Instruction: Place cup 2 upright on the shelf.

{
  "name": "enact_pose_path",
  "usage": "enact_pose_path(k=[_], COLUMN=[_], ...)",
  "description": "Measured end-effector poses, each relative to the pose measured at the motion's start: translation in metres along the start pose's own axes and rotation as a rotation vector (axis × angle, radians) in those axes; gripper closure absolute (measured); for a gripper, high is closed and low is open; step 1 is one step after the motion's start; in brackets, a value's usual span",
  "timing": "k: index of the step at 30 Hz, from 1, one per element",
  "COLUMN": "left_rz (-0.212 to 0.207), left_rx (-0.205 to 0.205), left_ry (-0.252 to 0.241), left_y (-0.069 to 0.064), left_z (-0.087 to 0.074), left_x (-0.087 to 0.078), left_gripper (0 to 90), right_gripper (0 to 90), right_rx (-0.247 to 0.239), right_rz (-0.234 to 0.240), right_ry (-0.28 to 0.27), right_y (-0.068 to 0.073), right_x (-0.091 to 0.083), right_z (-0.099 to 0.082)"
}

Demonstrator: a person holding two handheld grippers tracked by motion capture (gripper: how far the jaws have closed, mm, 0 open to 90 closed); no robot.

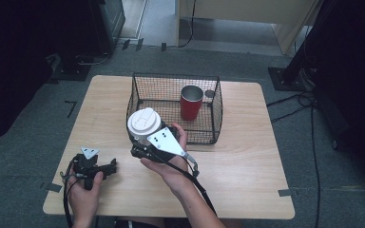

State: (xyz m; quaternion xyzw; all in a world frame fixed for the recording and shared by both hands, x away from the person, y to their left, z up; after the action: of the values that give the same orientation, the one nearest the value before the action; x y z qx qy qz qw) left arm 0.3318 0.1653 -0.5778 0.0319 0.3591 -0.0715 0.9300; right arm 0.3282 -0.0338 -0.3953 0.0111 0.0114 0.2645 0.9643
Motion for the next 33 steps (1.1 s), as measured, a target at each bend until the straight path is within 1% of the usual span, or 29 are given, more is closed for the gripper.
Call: enact_pose_path(k=[10, 15, 21, 28, 33], left_rz=[0.0, 0.0, 0.0, -0.001, -0.002], left_rx=[0.0, 0.0, 0.001, 0.002, 0.002], left_ry=[0.0, 0.001, 0.001, 0.002, 0.001], left_y=[0.0, 0.0, 0.0, 0.0, 0.0], left_z=[0.0, 0.0, 0.0, 0.0, 0.0], left_x=[0.0, 0.0, 0.0, 0.0, 0.0], left_gripper=[0.4, 0.4, 0.4, 0.4, 0.4], right_gripper=[16.0, 16.0, 16.0, 16.0, 16.0], right_rx=[0.004, -0.011, -0.015, -0.025, -0.019], right_rz=[-0.017, -0.027, -0.038, -0.054, -0.061], right_ry=[-0.026, -0.034, -0.052, -0.069, -0.075], right_y=[-0.006, -0.009, -0.012, -0.016, -0.019], right_x=[0.007, 0.011, 0.015, 0.023, 0.03], right_z=[0.009, 0.014, 0.02, 0.026, 0.028])
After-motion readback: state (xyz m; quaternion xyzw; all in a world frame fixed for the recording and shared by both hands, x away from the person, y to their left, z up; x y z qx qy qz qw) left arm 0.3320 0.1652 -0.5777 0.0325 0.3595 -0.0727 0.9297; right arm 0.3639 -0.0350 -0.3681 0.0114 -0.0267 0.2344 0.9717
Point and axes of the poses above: each handheld gripper's, and its own axes: x roughly forward along the jaws, z roughly out of its top, y roughly to its left, the point moved 8 cm from there along x, roughly forward along the jaws, and after that the axes turned 4 degrees about -y, right-handed, at the moved point
